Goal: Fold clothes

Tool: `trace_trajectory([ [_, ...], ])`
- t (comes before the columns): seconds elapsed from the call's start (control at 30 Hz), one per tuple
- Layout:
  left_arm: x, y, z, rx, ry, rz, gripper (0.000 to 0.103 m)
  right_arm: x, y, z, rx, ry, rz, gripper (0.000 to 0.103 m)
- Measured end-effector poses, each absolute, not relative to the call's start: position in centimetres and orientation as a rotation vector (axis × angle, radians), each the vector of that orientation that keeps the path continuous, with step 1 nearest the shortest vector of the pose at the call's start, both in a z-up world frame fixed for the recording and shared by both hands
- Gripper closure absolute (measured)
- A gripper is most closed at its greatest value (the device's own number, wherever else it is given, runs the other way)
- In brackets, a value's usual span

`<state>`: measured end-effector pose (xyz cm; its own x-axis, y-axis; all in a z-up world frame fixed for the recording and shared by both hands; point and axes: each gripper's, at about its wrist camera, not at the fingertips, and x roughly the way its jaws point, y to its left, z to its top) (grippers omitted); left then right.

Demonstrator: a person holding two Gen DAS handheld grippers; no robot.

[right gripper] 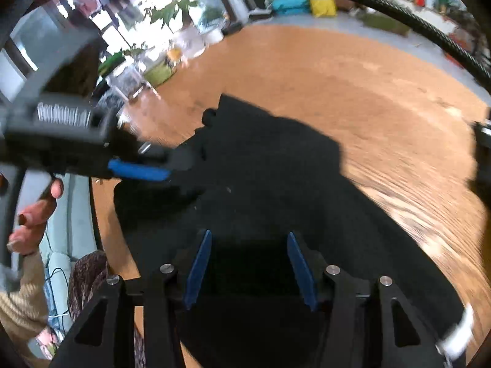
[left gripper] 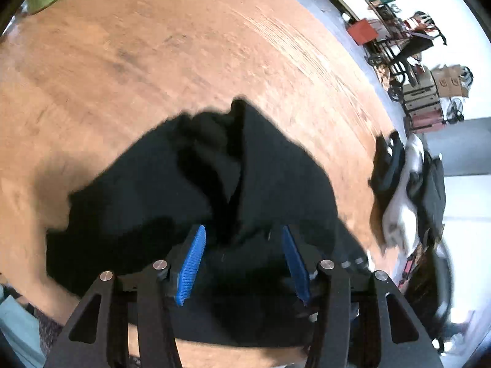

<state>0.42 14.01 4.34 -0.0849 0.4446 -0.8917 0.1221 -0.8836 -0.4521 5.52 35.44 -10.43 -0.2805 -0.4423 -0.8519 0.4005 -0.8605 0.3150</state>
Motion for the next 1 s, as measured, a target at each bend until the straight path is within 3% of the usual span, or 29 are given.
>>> trace_trajectory([
  [0.17,-2.1,14.7,6.0,-1.917,-0.746,1.951,0.05,3.6,33.0,-11.8,1.475,0.018,-2.114,0.051],
  [0.2,-2.6,15.4,5.5,-1.964,-0.679,1.986,0.05,3.6,33.1,-11.8,1.477,0.021,-2.11,0.056],
  [0.27,-3.7,16.6,4.6,-2.057,-0.54,2.053,0.05,3.8,33.7,-11.9,1.494,0.018,-2.104,0.088],
  [0.3,-4.0,17.3,3.6,-2.115,-0.471,2.054,0.052,4.0,34.0,-11.9,1.502,0.008,-2.098,0.094],
  [0.33,-4.2,17.9,2.5,-2.163,-0.393,2.053,0.063,4.3,34.4,-11.8,1.505,-0.007,-2.094,0.095],
  [0.37,-4.4,18.5,1.4,-2.208,-0.317,2.051,0.069,4.7,34.8,-11.6,1.496,-0.004,-2.103,0.096],
  [0.5,-4.5,19.4,0.9,-2.206,-0.281,2.069,0.072,8.9,37.6,-7.4,1.389,0.023,-2.204,0.097],
  [0.7,-4.4,16.6,-0.2,-2.214,-0.652,1.958,0.072,20.8,47.5,1.6,1.121,-0.147,-2.515,0.097],
  [0.77,-4.4,16.5,-0.2,-2.205,-0.669,1.949,0.072,25.5,50.5,2.2,1.121,-0.15,-2.608,0.098],
  [0.83,-3.8,15.2,0.2,-2.21,-0.664,1.957,0.072,30.0,53.0,0.2,1.229,-0.23,-2.623,0.099],
  [1.0,-2.6,12.9,1.2,-2.235,-0.585,2.018,0.07,36.7,55.8,-9.6,1.566,-0.735,-2.496,0.096],
])
